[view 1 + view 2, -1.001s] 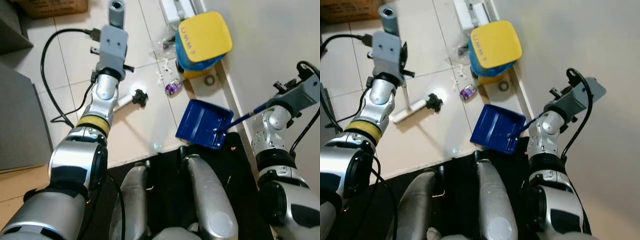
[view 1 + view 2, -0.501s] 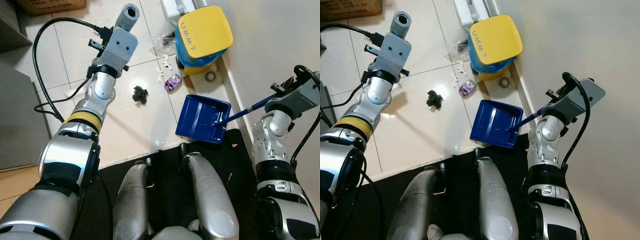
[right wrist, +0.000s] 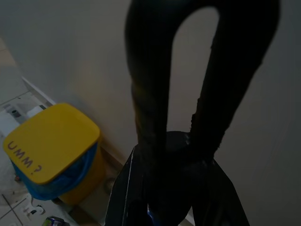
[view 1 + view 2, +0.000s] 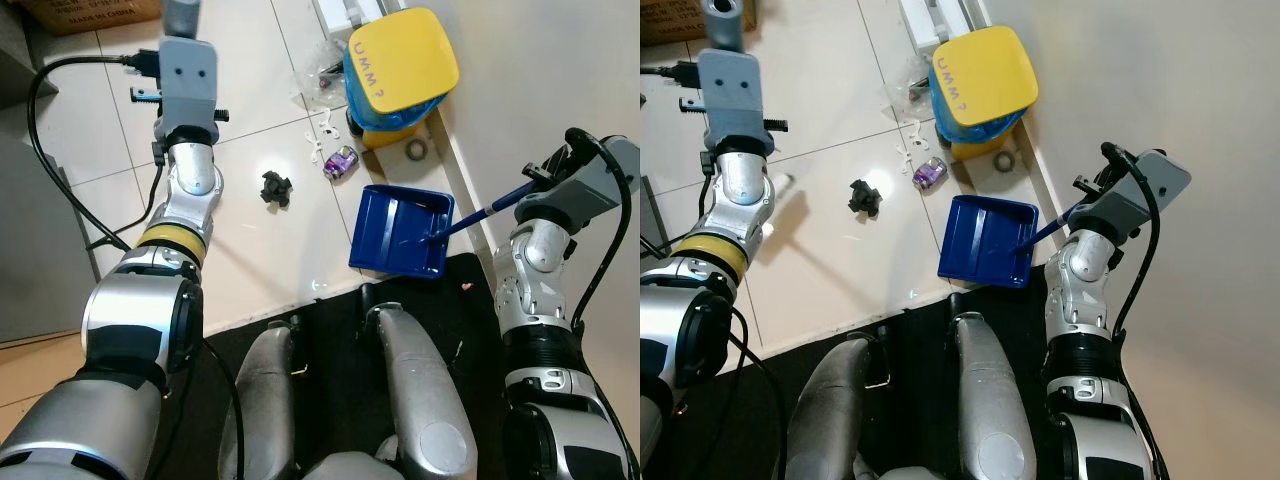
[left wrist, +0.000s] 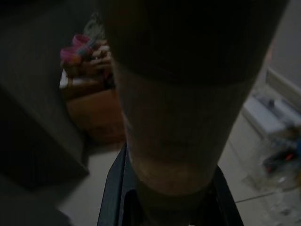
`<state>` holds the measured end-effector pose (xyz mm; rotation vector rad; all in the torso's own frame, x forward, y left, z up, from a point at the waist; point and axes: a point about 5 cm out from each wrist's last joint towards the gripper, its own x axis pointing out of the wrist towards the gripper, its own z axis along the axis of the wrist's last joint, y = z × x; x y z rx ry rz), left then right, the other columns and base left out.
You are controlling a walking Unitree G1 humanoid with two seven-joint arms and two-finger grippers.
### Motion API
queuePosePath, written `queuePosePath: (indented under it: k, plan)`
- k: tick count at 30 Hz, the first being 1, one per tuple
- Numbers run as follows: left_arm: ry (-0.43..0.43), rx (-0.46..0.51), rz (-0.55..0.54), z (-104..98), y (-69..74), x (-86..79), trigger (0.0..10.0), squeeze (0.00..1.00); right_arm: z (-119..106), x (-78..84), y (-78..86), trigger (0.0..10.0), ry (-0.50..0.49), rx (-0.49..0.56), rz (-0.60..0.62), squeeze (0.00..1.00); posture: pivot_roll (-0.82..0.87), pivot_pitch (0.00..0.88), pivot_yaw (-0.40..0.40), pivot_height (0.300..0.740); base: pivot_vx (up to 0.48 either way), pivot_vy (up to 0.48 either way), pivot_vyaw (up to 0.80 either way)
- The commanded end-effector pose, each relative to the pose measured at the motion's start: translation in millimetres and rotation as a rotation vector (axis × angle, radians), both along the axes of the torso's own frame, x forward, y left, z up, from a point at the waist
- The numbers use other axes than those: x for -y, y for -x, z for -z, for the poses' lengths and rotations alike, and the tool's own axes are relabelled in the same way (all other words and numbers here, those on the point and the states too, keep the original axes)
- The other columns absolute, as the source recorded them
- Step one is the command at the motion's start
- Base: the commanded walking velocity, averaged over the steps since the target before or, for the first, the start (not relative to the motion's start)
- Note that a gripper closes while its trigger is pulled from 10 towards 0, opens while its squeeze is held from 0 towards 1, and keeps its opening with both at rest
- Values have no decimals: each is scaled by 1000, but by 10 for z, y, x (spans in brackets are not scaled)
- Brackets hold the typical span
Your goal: Sweep floor
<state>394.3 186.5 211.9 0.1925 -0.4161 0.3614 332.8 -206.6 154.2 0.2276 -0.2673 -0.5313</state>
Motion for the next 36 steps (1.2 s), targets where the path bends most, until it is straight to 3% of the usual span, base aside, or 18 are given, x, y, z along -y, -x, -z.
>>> queuePosePath:
  k: [1,5,7,10,14,17,18,19,23,27,30,33,36]
  plan:
    - [70,26,27,42,16,128,10000,0,178,-50,59,10000,-28,-63,-28,0,-182,541,-17,740,0,0,0]
    - [120,38,50,33,9,233,10000,0,166,-64,72,10000,-28,-52,-38,0,-183,541,-17,740,0,0,0]
    - [169,49,144,0,-6,460,10000,0,168,-75,100,10000,-28,-43,-48,0,-185,540,-15,740,0,0,0]
    - [176,42,228,-3,-11,603,10000,0,184,-68,113,10000,-31,-46,-49,0,-185,540,-15,740,0,0,0]
    - [227,-20,557,76,29,1106,10000,0,228,-44,140,10000,-42,-58,-43,0,-167,535,-5,740,0,0,0]
    - [237,-32,614,94,42,1178,10000,0,233,-45,141,10000,-43,-60,-43,0,-167,535,-5,740,0,0,0]
    - [252,-47,715,130,81,1318,10000,0,242,-41,137,10000,-45,-63,-41,0,-152,528,2,740,0,0,0]
    - [252,-47,715,130,81,1318,10000,0,242,-41,137,10000,-45,-63,-41,0,-152,528,2,740,0,0,0]
    - [279,-71,989,214,221,1665,10000,0,297,-8,102,10000,-64,-86,-19,0,-113,503,17,740,0,0,0]
    - [248,-80,1117,223,261,1713,10000,0,310,-13,58,10000,-73,-92,-19,0,-84,484,27,740,0,0,0]
    - [220,-87,1141,231,261,1685,10000,0,321,-21,43,10000,-75,-95,-21,0,-61,465,32,740,0,0,0]
    - [123,-82,1086,262,235,1462,10000,0,367,-29,10,10000,-84,-108,-24,0,-30,427,36,740,0,0,0]
    - [102,-84,1060,273,218,1334,10000,0,390,-24,-5,10000,-87,-115,-24,0,-9,405,36,740,0,0,0]
